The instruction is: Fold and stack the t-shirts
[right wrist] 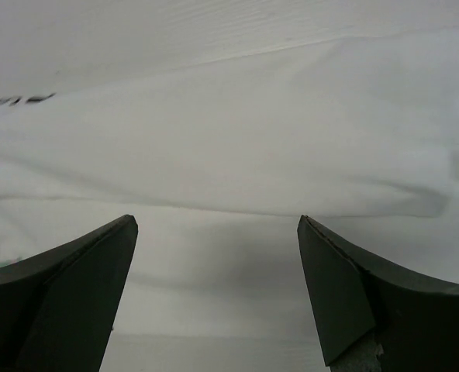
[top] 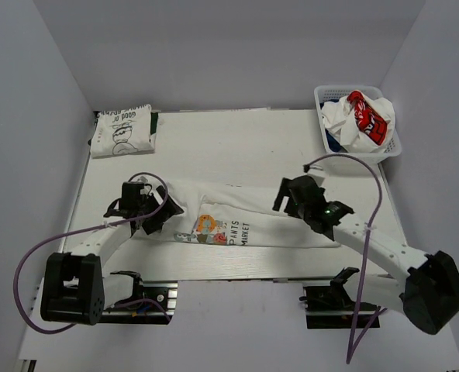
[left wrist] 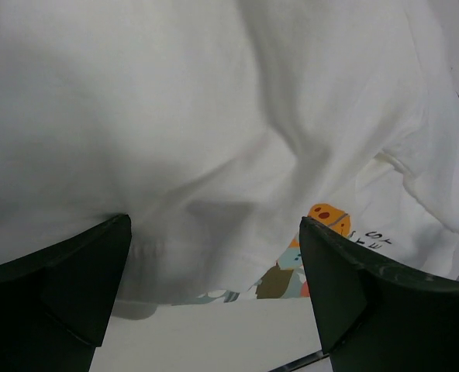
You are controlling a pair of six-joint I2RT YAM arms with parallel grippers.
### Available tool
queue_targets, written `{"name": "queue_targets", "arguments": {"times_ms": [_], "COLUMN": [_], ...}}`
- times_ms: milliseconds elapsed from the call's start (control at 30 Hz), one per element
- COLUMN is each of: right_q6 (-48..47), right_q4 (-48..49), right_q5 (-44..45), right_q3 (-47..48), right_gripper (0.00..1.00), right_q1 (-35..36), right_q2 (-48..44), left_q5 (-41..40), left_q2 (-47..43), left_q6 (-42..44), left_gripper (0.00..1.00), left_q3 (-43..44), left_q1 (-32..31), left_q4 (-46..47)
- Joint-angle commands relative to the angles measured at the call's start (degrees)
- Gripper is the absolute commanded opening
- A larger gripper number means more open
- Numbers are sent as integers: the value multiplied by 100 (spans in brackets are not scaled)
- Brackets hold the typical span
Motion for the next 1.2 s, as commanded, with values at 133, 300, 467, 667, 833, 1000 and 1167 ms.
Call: {"name": "queue_targets", "arguments": {"times_ms": [133, 300, 467, 667, 833, 1000, 1167], "right_q6": [280, -28, -344, -459, -415, -555, -599], "right_q4": [-1157, -800, -62, 343, 371, -67, -656], "right_q5": [204, -473, -1201, -1625, -1599, -1161, -738], "right_q3": [-127, -426, -593, -681, -682, -314, 249], "right_gripper": [90, 90, 90, 83, 29, 7, 14], "right_q1": [-1270, -2124, -2704, -2968, -3057, -3100, -3118], "right_q2": [-508, -280, 222, 732, 495, 161, 380], "left_q5": [-513, -575, -883, -935, -1120, -1173, -1173], "left_q2": [94, 305, 428, 481, 604, 666, 780], "left_q6": [-143, -143, -143, -143, -143, -143, -143], "left_gripper": [100, 100, 100, 100, 100, 100, 100], "left_q3": [-300, -160, -54, -2, 51, 104, 104], "left_q1": [-59, -59, -59, -59, -59, -6, -6], "left_q4": [-213, -214, -424, -425, -548, -548, -495]}}
